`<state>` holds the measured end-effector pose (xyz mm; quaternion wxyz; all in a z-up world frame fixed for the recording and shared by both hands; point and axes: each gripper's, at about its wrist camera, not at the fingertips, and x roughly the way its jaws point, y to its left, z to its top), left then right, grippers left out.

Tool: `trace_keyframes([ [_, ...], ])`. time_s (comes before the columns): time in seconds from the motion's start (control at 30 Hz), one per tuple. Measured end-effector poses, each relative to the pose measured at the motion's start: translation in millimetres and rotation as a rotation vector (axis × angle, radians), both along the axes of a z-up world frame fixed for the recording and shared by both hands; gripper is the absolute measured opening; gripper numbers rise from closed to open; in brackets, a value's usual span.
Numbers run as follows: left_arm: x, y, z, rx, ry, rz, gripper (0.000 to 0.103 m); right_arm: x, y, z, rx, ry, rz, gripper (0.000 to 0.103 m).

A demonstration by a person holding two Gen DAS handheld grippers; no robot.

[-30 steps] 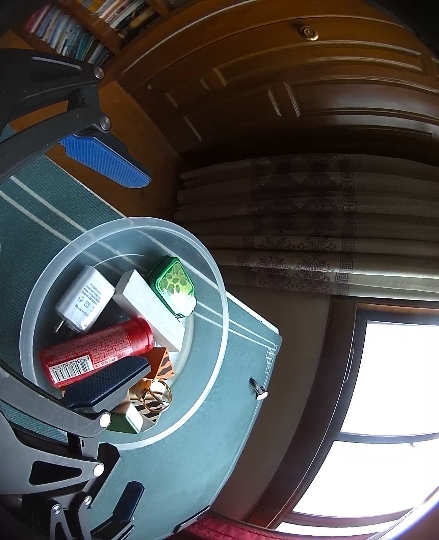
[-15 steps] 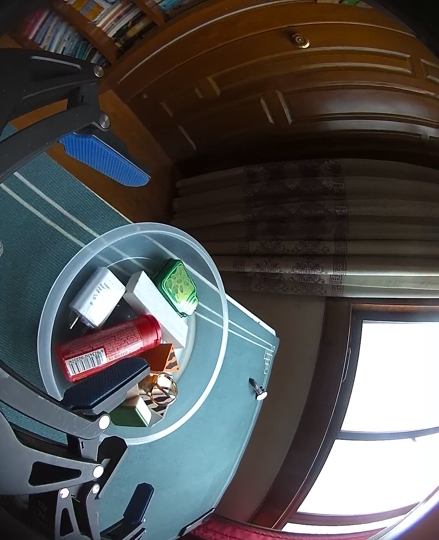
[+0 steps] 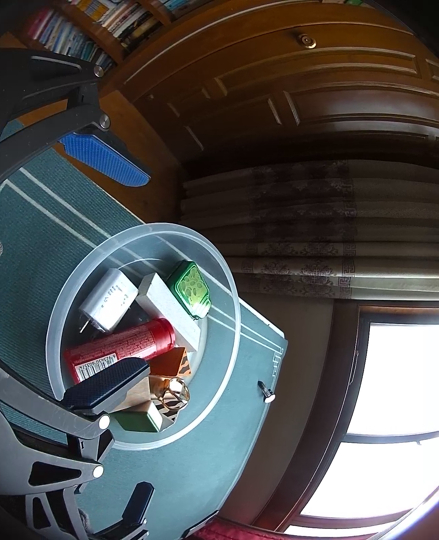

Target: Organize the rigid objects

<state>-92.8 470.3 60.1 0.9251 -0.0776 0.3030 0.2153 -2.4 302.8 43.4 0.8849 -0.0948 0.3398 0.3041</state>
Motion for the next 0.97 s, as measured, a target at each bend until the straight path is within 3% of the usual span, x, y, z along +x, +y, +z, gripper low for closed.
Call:
trace_keyframes([
  [0.33, 2.1, -0.7, -5.2, -0.006, 0.015, -0.009, 0.102, -4.7, 8.0, -3.5, -0.072, -0.046, -0.024, 0.103],
  [0.97, 7.1, -7.5, -7.5, -0.014, 0.031, -0.048, 0.102, -2.4, -10.0, -7.6, -0.05, -0.014, -0.053, 0.103],
])
